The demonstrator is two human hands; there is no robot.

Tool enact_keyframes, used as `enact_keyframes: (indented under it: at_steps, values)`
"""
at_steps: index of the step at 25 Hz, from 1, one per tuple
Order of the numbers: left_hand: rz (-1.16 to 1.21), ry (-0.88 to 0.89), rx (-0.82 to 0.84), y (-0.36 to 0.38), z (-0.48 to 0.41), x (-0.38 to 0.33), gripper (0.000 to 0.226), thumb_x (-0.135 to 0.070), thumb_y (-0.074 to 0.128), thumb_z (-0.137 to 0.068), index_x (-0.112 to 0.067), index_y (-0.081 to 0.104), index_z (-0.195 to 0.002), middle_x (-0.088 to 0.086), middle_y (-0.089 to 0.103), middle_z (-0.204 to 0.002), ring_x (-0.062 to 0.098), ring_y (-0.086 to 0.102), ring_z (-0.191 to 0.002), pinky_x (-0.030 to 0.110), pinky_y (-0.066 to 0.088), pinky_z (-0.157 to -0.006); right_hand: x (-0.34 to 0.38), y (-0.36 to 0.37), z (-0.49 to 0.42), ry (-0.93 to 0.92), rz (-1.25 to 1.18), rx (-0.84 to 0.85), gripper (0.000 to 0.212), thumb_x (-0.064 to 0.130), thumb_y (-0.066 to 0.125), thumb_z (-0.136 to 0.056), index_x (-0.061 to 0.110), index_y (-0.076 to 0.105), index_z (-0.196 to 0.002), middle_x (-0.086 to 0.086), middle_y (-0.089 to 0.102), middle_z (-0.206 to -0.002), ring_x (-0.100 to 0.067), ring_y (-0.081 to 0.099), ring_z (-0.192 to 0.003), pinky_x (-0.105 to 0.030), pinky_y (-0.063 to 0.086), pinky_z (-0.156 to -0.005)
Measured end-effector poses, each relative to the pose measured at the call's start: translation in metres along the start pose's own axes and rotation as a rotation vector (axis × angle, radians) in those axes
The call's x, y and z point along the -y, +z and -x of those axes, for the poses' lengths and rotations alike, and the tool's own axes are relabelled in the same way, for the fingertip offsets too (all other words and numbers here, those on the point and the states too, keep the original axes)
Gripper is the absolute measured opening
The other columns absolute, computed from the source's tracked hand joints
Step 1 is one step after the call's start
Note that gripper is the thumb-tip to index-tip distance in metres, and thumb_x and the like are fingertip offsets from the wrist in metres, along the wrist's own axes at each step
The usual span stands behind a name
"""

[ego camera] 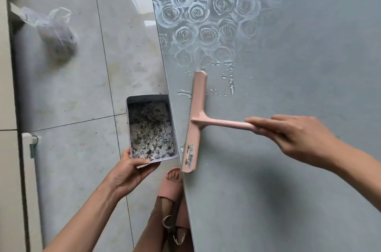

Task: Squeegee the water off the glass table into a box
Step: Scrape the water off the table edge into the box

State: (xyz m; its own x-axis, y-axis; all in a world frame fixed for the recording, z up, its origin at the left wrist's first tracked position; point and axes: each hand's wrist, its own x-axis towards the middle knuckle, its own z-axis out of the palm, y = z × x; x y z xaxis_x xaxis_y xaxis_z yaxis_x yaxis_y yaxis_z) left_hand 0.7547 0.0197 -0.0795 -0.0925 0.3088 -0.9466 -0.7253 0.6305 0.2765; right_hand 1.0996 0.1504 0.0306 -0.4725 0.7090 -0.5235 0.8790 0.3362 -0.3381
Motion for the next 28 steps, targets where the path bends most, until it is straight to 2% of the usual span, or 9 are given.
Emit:
enact_keyframes:
  at_steps: [4, 6, 11, 14, 17, 20, 23, 25, 28]
  values:
    - [0.005, 0.008, 0.009, 0.0, 0.001, -0.001, 0.062, 0.028, 0.035, -0.08, -0.015, 0.038, -0.126, 0.028, 0.041, -0.139, 0.039, 0.056, -0.105, 0.049, 0.057, -0.071, -0.044, -0.037, 0.043, 0.124, 0.05, -0.027, 0.036, 0.067, 0.025, -0.091, 0.067, 0.04, -0.124, 0.026, 0.054, -0.08, -0.002, 0.053, -0.058, -0.028, 0.046, -0.043]
    - [0.009, 0.006, 0.013, -0.002, 0.0, -0.001, 0.064, 0.028, 0.037, -0.08, -0.015, 0.038, -0.127, 0.028, 0.041, -0.139, 0.039, 0.057, -0.105, 0.048, 0.058, -0.071, -0.053, -0.046, 0.052, 0.144, 0.039, -0.006, 0.031, 0.062, 0.032, -0.092, 0.07, 0.04, -0.12, 0.021, 0.054, -0.074, -0.006, 0.054, -0.055, -0.028, 0.047, -0.043]
    - [0.022, 0.032, 0.006, 0.005, -0.004, -0.012, 0.061, 0.027, 0.038, -0.081, -0.012, 0.037, -0.127, 0.028, 0.039, -0.14, 0.039, 0.056, -0.105, 0.047, 0.059, -0.067, 0.001, -0.043, -0.003, -0.043, 0.187, -0.052, 0.029, 0.049, 0.044, -0.091, 0.045, 0.062, -0.113, 0.011, 0.046, -0.058, -0.016, 0.052, -0.043, -0.027, 0.029, -0.031]
    - [0.017, 0.051, 0.007, 0.01, -0.008, -0.023, 0.068, 0.027, 0.038, -0.081, -0.011, 0.033, -0.137, 0.026, 0.038, -0.14, 0.036, 0.057, -0.099, 0.044, 0.06, -0.063, -0.015, -0.063, 0.004, 0.044, 0.093, -0.109, 0.031, 0.059, 0.038, -0.093, 0.054, 0.054, -0.119, 0.021, 0.06, -0.076, -0.005, 0.059, -0.06, -0.028, 0.046, -0.042]
    - [0.006, 0.054, 0.009, 0.016, -0.012, -0.034, 0.07, 0.028, 0.038, -0.081, -0.012, 0.032, -0.138, 0.024, 0.038, -0.14, 0.035, 0.057, -0.099, 0.044, 0.06, -0.061, -0.069, -0.091, 0.025, 0.177, 0.043, -0.084, 0.028, 0.051, 0.051, -0.089, 0.071, 0.049, -0.109, 0.025, 0.062, -0.083, -0.01, 0.063, -0.067, -0.033, 0.052, -0.055]
    - [0.012, 0.063, 0.01, 0.022, -0.016, -0.044, 0.067, 0.028, 0.038, -0.08, -0.014, 0.035, -0.132, 0.022, 0.037, -0.141, 0.032, 0.057, -0.098, 0.044, 0.06, -0.063, -0.059, -0.097, 0.001, 0.197, 0.084, -0.083, 0.034, 0.059, 0.041, -0.081, 0.061, 0.058, -0.11, 0.021, 0.063, -0.086, -0.016, 0.064, -0.079, -0.036, 0.05, -0.063]
    - [0.004, 0.072, 0.015, 0.026, -0.02, -0.051, 0.065, 0.028, 0.04, -0.079, -0.017, 0.036, -0.126, 0.021, 0.036, -0.142, 0.031, 0.056, -0.1, 0.04, 0.06, -0.059, -0.012, -0.073, -0.051, 0.054, 0.134, 0.106, 0.037, 0.055, 0.035, -0.091, 0.049, 0.055, -0.121, 0.013, 0.059, -0.089, -0.017, 0.061, -0.086, -0.035, 0.047, -0.069]
    - [0.021, 0.079, 0.02, 0.027, -0.022, -0.053, 0.064, 0.028, 0.041, -0.078, -0.016, 0.036, -0.124, 0.021, 0.036, -0.141, 0.031, 0.056, -0.099, 0.04, 0.06, -0.058, 0.006, -0.079, -0.065, -0.026, 0.189, 0.118, 0.048, 0.065, 0.021, -0.085, 0.05, 0.053, -0.118, 0.011, 0.057, -0.084, -0.016, 0.06, -0.08, -0.036, 0.047, -0.064]
    - [0.034, 0.082, 0.035, 0.03, -0.026, -0.059, 0.064, 0.028, 0.041, -0.078, -0.016, 0.035, -0.124, 0.02, 0.036, -0.14, 0.032, 0.056, -0.099, 0.041, 0.06, -0.059, -0.019, -0.115, -0.052, 0.083, 0.188, 0.014, 0.049, 0.073, 0.022, -0.072, 0.064, 0.052, -0.11, 0.025, 0.064, -0.095, -0.012, 0.062, -0.09, -0.033, 0.046, -0.065]
